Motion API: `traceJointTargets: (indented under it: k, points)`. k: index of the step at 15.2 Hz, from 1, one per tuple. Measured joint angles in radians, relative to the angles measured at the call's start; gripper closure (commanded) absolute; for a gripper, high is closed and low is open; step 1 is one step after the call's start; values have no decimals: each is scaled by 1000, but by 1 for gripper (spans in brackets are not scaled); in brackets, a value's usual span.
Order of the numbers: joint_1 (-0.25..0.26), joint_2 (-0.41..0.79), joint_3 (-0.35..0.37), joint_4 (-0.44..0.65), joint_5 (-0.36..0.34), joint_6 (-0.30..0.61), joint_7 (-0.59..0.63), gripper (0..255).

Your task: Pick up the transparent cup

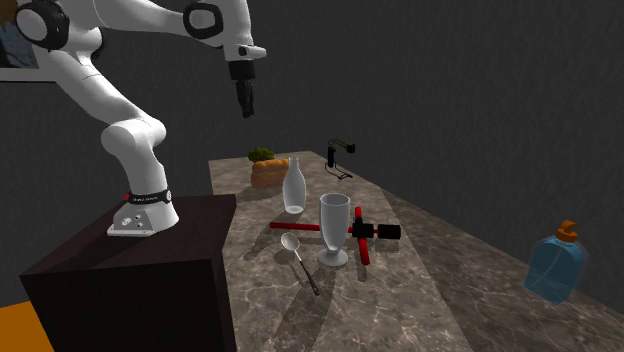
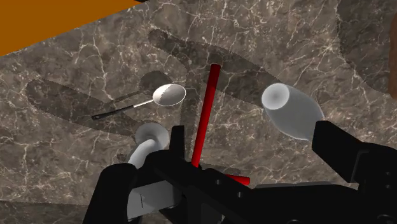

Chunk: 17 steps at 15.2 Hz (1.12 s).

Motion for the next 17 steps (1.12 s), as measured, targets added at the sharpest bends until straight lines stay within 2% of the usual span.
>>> traceJointTargets:
  k: [9, 14, 17]
  points:
    - [-13, 279, -110, 51, -8, 231, -139, 0]
    - [-12, 470, -157, 133, 31, 339, -220, 0]
    - [-19, 580, -178, 205, 65, 372, -275, 0]
